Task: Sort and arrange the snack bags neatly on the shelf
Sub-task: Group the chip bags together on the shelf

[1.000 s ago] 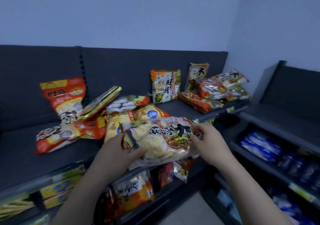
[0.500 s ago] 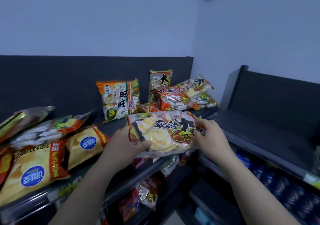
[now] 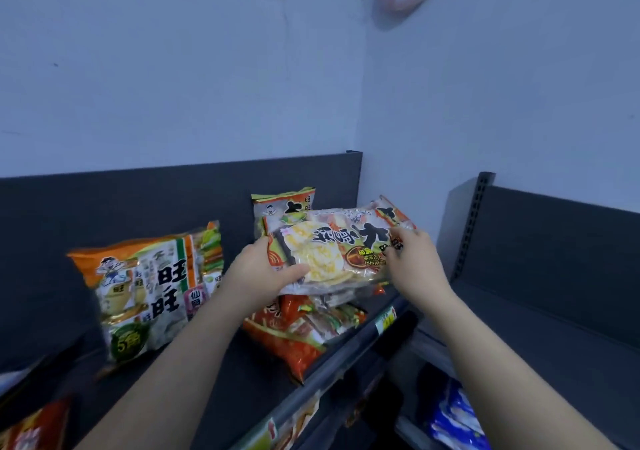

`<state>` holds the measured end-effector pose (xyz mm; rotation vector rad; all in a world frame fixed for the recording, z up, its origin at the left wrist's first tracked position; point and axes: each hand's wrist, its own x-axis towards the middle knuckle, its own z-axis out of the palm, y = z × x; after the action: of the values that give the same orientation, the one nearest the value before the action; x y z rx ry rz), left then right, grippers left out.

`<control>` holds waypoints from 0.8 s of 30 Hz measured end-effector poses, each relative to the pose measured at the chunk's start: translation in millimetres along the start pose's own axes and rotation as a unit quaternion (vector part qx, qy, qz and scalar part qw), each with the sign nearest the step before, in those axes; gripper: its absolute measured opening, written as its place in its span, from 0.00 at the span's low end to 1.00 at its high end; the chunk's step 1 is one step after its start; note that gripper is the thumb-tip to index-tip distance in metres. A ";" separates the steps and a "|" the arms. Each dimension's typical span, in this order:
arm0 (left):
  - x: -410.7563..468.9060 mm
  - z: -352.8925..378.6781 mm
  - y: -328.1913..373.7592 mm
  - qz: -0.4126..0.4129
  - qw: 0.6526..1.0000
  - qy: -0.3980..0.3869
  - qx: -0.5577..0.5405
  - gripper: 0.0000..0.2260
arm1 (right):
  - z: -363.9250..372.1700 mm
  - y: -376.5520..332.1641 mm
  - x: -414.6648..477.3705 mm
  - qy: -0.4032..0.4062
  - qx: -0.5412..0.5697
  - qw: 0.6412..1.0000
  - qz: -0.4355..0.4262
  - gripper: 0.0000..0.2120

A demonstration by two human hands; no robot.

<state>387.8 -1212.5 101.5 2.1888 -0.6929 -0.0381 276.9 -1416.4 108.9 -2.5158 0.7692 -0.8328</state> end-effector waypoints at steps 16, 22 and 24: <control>154.0 90.7 -4.7 -0.095 0.984 -0.005 0.154 0.29 | 95.8 76.6 179.9 -0.107 -0.087 0.990 -0.003 0.18; 163.0 103.2 -3.3 -0.124 0.958 0.019 0.258 0.37 | 103.4 96.2 192.8 -0.154 -0.113 0.980 -0.053 0.23; 159.4 103.3 5.0 -0.131 0.949 0.028 0.284 0.34 | 101.3 92.5 196.1 -0.145 -0.121 0.977 -0.097 0.23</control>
<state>494.7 -1366.1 68.4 2.8132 -0.4028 0.0976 438.5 -1588.5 69.9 -2.8790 0.5640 -0.4314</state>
